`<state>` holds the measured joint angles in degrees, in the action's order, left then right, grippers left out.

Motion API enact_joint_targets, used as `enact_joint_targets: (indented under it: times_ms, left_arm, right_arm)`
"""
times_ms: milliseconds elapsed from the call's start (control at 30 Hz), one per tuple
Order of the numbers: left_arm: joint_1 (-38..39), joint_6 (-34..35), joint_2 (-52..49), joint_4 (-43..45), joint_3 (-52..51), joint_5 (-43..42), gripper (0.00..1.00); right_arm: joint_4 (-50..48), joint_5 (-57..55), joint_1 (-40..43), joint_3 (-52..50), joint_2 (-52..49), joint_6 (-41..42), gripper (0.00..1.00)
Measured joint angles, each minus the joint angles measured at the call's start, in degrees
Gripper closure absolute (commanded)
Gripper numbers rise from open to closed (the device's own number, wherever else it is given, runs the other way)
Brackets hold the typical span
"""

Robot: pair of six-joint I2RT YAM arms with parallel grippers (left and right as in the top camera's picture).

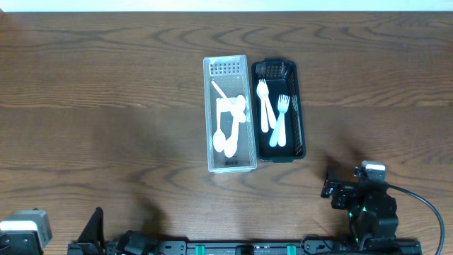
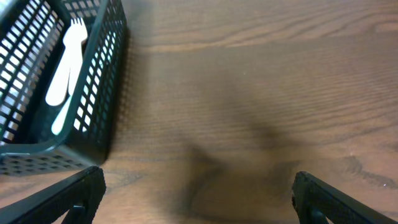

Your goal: Pack container

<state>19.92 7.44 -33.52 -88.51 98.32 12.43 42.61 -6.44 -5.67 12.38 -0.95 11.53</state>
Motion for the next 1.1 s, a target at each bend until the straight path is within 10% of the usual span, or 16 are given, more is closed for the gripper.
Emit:
enact_joint_targets:
  times_ms: [1100]
  left_arm:
    - [0.0,0.0,0.0,0.0,0.0,0.0,0.02]
  right_arm:
    - [0.0,0.4,0.0,-2.2,0.0,0.0,0.01]
